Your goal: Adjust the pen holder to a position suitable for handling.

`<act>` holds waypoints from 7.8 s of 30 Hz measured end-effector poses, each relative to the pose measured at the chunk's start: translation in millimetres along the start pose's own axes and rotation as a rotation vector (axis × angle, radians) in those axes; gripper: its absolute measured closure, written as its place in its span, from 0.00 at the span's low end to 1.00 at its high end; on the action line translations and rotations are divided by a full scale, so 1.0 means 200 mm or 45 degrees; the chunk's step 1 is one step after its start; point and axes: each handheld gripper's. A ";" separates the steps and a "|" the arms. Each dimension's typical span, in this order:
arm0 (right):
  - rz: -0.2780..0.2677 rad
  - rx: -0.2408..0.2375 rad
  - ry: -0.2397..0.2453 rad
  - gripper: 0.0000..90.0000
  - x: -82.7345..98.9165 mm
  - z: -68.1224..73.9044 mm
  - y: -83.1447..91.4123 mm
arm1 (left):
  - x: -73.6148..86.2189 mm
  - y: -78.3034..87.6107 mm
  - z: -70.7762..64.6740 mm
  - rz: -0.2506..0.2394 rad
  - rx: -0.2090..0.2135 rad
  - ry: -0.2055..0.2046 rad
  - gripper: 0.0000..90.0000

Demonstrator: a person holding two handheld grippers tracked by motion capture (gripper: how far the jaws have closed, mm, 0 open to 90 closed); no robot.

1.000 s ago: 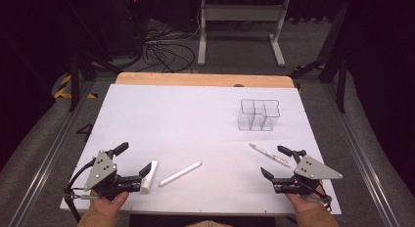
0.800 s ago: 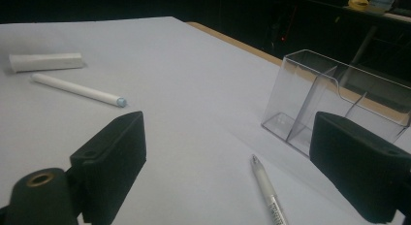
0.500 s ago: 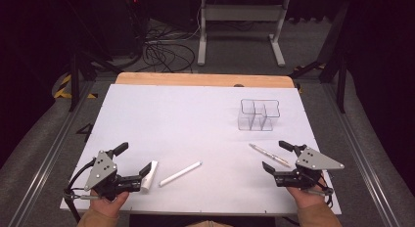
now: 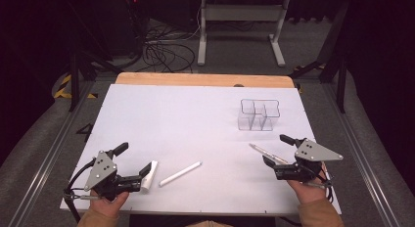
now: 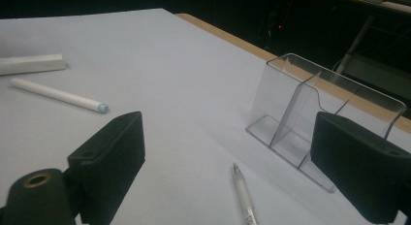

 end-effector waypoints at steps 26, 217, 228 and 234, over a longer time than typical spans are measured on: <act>0.151 -0.050 0.039 0.22 -0.18 -0.09 -0.05 | 0.00 -0.01 0.00 0.009 0.006 -0.002 0.09; 0.552 -0.704 0.397 0.64 -0.52 0.23 -1.08 | 0.01 -0.03 0.03 0.027 0.025 0.015 0.10; 0.212 -0.577 0.185 0.27 -0.60 0.15 -0.82 | 0.00 -0.06 0.03 0.032 0.039 0.011 0.10; 0.136 -0.535 0.154 0.19 -0.60 0.15 -0.74 | -0.01 -0.07 0.03 0.023 0.041 0.009 0.10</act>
Point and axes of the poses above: each handheld gripper's, and its own axes: y roughly backward along the jaws, x roughly out of its underside, z roughly to its left, and after that the axes turned 2 degrees about -z, right-handed
